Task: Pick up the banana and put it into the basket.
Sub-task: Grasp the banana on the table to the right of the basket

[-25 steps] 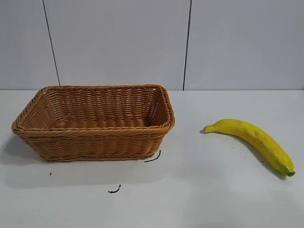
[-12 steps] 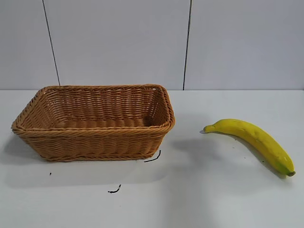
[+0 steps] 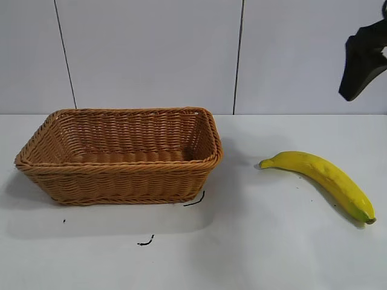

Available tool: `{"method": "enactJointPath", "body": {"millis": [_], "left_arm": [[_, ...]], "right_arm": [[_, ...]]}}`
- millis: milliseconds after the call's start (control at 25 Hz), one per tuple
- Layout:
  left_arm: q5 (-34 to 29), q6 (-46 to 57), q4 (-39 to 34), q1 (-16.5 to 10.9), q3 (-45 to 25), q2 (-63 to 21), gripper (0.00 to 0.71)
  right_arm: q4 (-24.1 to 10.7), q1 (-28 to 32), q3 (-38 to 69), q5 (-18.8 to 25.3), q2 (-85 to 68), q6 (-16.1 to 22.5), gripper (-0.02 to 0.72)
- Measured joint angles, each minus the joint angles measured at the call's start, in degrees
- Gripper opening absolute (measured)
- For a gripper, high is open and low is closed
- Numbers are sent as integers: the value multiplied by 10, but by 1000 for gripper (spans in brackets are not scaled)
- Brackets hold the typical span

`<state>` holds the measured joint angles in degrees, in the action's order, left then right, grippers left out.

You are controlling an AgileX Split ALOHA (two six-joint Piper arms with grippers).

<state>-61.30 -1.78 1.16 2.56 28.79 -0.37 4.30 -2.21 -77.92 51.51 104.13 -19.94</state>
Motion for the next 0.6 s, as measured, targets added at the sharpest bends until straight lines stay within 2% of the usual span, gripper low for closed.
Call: {"method": "enactJointPath", "body": {"millis": [360, 600], "left_arm": [[0, 0, 0, 0, 0, 0, 635], [0, 0, 0, 0, 0, 0, 635]], "right_arm": [[7, 0, 0, -86, 126, 5, 689], [8, 0, 0, -94, 175, 8, 689]]}}
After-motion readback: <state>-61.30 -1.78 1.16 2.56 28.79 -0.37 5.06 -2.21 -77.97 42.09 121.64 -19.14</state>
